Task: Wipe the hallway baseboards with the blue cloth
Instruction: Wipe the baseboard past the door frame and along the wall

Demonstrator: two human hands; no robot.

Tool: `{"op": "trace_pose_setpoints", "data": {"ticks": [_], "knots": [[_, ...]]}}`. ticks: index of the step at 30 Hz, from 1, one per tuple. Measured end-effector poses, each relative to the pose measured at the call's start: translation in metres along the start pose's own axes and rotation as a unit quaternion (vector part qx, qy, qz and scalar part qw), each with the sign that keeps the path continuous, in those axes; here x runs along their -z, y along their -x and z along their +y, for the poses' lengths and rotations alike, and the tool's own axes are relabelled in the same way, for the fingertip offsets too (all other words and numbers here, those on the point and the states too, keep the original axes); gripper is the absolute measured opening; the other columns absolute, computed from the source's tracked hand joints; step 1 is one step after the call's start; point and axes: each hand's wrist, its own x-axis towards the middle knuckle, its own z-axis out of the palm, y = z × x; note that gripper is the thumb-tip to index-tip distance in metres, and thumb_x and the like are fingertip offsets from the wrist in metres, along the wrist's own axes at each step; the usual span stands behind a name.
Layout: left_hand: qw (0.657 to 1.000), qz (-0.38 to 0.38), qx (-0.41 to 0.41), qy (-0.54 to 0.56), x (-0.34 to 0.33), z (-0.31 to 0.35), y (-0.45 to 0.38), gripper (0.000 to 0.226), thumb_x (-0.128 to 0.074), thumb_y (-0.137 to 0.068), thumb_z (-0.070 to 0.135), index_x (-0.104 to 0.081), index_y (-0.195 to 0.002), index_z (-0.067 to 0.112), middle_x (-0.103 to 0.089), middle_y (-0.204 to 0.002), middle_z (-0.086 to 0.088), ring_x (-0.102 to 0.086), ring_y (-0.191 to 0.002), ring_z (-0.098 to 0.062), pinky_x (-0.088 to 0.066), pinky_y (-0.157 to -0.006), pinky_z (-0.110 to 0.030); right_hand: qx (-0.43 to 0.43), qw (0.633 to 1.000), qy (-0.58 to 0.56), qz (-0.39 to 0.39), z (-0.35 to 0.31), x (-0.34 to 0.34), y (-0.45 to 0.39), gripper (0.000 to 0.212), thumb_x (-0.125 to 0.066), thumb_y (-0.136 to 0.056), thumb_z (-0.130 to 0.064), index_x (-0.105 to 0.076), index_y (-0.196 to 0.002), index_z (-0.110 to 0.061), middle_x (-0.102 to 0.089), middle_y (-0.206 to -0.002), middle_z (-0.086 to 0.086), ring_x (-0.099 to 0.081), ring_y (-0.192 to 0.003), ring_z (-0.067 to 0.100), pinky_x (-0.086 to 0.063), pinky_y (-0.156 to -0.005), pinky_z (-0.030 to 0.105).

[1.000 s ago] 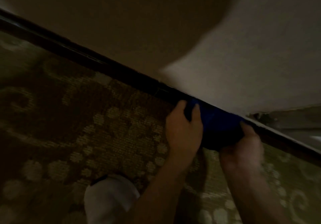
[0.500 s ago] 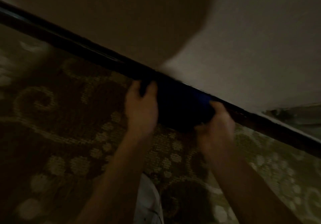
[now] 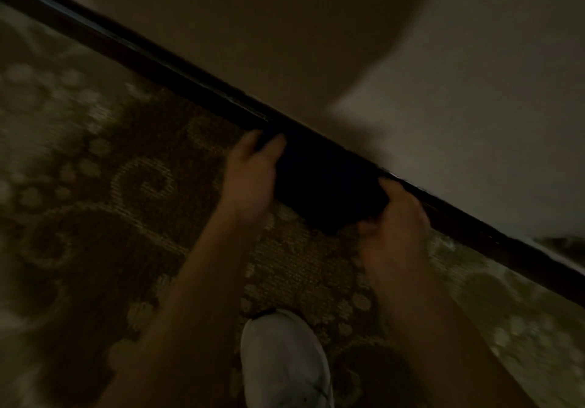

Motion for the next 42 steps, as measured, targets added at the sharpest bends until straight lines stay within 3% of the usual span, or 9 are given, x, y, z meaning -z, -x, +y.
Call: {"op": "trace_pose_setpoints", "data": {"ticks": [3,7,10,13,17,21,30,39,42], "knots": [[0.993,-0.110,0.032,-0.032,-0.025,-0.023,0.013,0.014,-0.058,-0.097,0.015,-0.067,-0.107,0.016,-0.072,-0.099,0.001,-0.070,-0.084,-0.009,-0.056,-0.075,-0.020,0.074,0.991,-0.021,0.113,-0.018,0.028,-0.002,0.033,-0.056,-0.097,-0.008,-0.057,-0.130,-0.004,-0.062,-0.097,-0.003,-0.059,-0.077,0.004,-0.051,-0.073,0.021],[0.997,-0.072,0.037,0.000,-0.018,-0.032,0.017,0.018,-0.055,-0.099,0.017,-0.070,-0.108,0.015,-0.074,-0.094,0.004,-0.072,-0.082,-0.007,-0.057,-0.072,-0.022,0.020,0.996,-0.022,0.081,-0.002,0.021,-0.008,0.049,-0.067,-0.083,-0.011,-0.056,-0.130,-0.013,-0.053,-0.134,0.020,-0.059,-0.112,0.026,-0.032,-0.070,-0.006],[0.991,0.077,0.038,0.099,-0.001,-0.007,0.008,0.030,-0.057,-0.097,0.020,-0.061,-0.127,0.016,-0.070,-0.114,-0.003,-0.069,-0.099,-0.016,-0.057,-0.085,-0.033,-0.037,0.997,0.069,-0.021,0.009,-0.004,-0.003,0.038,-0.052,-0.099,-0.008,-0.050,-0.137,-0.002,-0.056,-0.131,0.014,-0.064,-0.073,-0.010,-0.042,-0.056,-0.002],[0.987,0.129,-0.010,0.093,0.034,0.026,-0.003,0.033,-0.051,-0.100,0.024,-0.054,-0.133,0.019,-0.066,-0.116,0.003,-0.066,-0.098,-0.011,-0.058,-0.072,-0.024,-0.048,0.981,0.147,-0.118,0.015,-0.034,0.010,0.034,-0.049,-0.101,-0.003,-0.053,-0.134,-0.005,-0.062,-0.120,0.001,-0.052,-0.056,-0.027,-0.040,-0.053,-0.002],[0.983,0.141,-0.037,0.109,0.063,0.044,-0.014,0.035,-0.051,-0.100,0.027,-0.057,-0.133,0.020,-0.067,-0.123,0.000,-0.069,-0.105,-0.017,-0.057,-0.075,-0.028,-0.088,0.962,0.194,-0.168,0.042,-0.053,0.005,0.017,-0.067,-0.093,-0.020,-0.059,-0.080,-0.030,-0.064,-0.081,-0.015,-0.065,-0.066,-0.005,-0.051,-0.064,0.018],[0.991,0.077,0.004,0.113,0.059,0.043,-0.024,0.025,-0.049,-0.101,0.025,-0.059,-0.124,0.019,-0.069,-0.116,-0.001,-0.073,-0.090,-0.012,-0.057,-0.062,-0.024,-0.113,0.966,0.176,-0.149,0.061,-0.048,-0.002,0.028,-0.067,-0.092,-0.022,-0.061,-0.119,-0.020,-0.063,-0.119,0.003,-0.062,-0.105,0.019,-0.052,-0.091,0.036],[0.992,0.101,0.009,0.078,0.050,0.032,-0.045,0.041,-0.057,-0.098,0.028,-0.053,-0.138,0.019,-0.066,-0.126,-0.005,-0.067,-0.108,-0.024,-0.055,-0.094,-0.044,-0.050,0.975,0.187,-0.113,0.076,-0.049,-0.018,0.053,-0.065,-0.092,-0.028,-0.049,-0.142,-0.023,-0.058,-0.135,0.004,-0.061,-0.117,0.023,-0.048,-0.104,0.043],[0.993,0.102,0.012,0.049,0.069,0.057,-0.012,0.050,-0.058,-0.097,0.028,-0.045,-0.144,0.018,-0.062,-0.126,0.000,-0.063,-0.110,-0.018,-0.053,-0.091,-0.033,-0.058,0.970,0.184,-0.149,0.066,-0.043,0.010,0.014,-0.064,-0.092,-0.014,-0.069,-0.105,-0.013,-0.076,-0.100,0.001,-0.073,-0.092,0.018,-0.059,-0.074,0.034],[0.995,0.092,0.025,-0.010,0.084,0.081,0.021,0.037,-0.054,-0.100,0.025,-0.048,-0.136,0.019,-0.059,-0.106,0.005,-0.060,-0.095,-0.013,-0.049,-0.077,-0.027,-0.075,0.964,0.206,-0.152,0.061,-0.040,0.042,0.016,-0.062,-0.094,-0.014,-0.069,-0.107,-0.008,-0.073,-0.112,0.009,-0.072,-0.095,0.022,-0.060,-0.064,0.031]]}}
